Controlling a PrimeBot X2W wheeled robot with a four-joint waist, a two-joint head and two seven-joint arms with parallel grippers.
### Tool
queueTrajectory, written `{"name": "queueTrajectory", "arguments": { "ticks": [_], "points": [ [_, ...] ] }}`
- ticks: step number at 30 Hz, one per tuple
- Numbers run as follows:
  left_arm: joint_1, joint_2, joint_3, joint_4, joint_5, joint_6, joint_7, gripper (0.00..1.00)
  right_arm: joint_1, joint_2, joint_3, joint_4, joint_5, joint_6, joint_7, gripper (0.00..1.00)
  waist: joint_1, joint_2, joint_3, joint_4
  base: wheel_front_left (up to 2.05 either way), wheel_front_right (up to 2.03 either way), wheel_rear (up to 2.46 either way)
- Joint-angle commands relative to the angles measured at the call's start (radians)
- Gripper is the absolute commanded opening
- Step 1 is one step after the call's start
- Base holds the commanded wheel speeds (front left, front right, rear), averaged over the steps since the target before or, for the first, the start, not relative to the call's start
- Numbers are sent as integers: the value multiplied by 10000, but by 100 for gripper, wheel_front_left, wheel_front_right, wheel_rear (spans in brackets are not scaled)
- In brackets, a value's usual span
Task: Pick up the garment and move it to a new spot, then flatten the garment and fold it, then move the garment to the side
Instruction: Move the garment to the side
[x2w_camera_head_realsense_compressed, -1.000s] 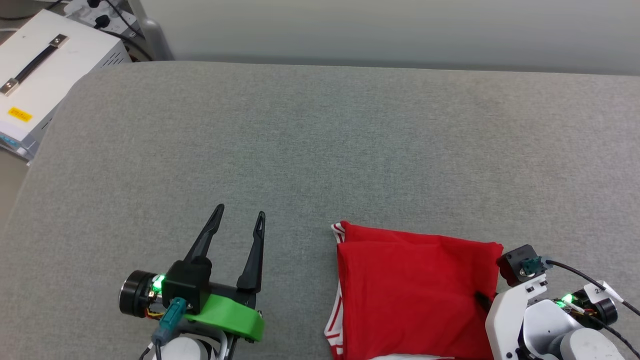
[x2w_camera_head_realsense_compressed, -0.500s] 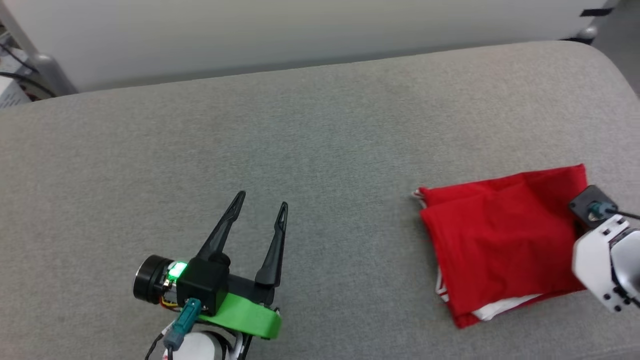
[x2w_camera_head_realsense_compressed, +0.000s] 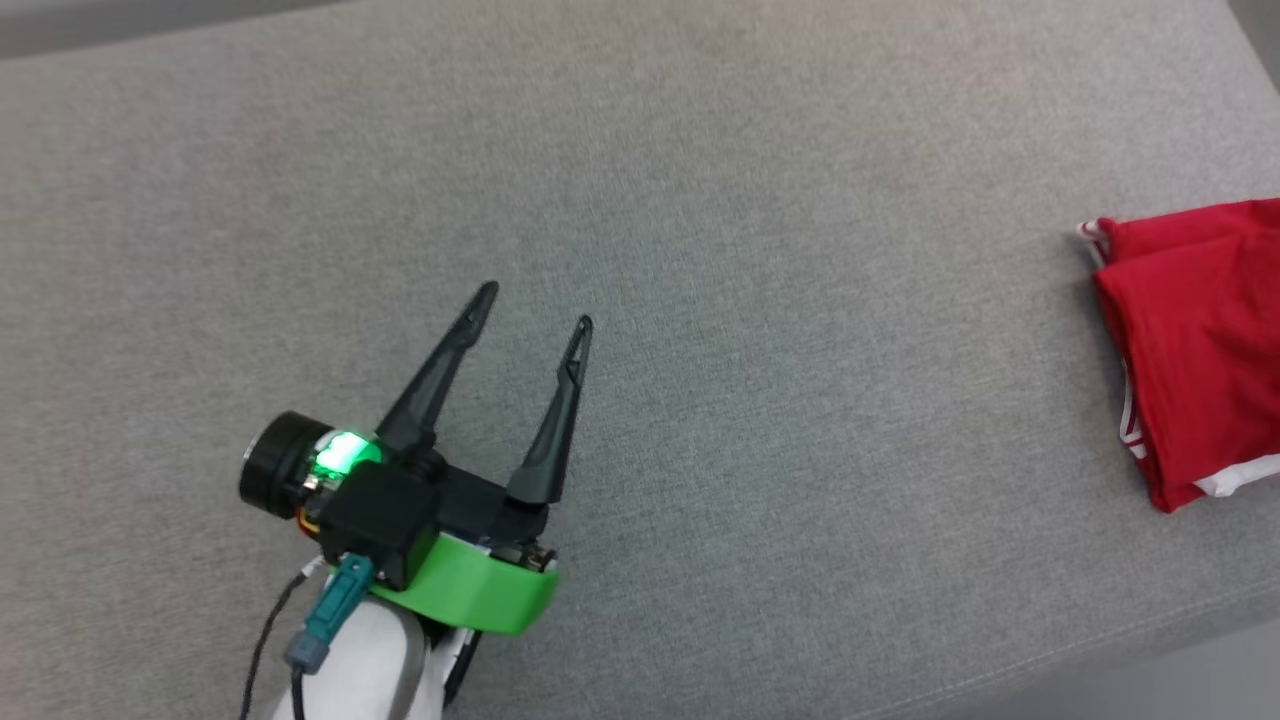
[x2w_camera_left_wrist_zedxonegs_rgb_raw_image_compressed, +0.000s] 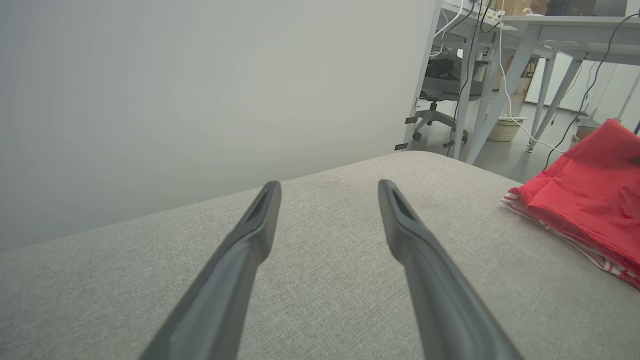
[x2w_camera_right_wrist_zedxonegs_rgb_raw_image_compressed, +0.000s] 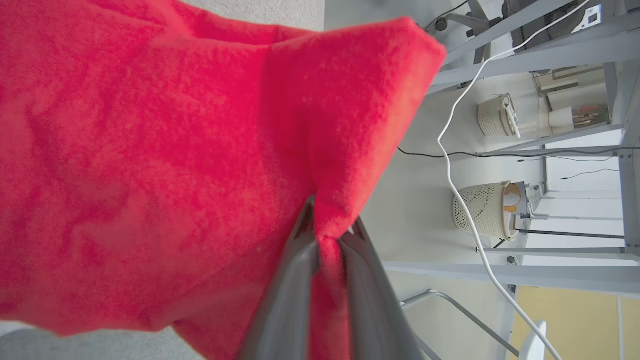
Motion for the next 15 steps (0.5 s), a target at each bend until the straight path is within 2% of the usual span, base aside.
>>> {"name": "queueTrajectory", "arguments": {
  "ticks": [1, 9, 15],
  "points": [
    [-209, 168, 12, -151, -17, -27, -32, 100, -272, 189, -226, 320, -196, -17, -252, 0, -1, 109, 1229, -424, 0, 0, 0],
    [-668, 703, 197, -1117, 55, -16, 477, 100, -1398, 742, -1939, 2287, -1013, -17, -1276, 0, -1, 109, 2279, -117, 0, 0, 0],
    [-748, 758, 302, -1380, -45, 69, 625, 100, -2007, 987, -2655, 3707, -1355, -17, -1971, 0, -1, 109, 2567, 188, 0, 0, 0]
  ]
}}
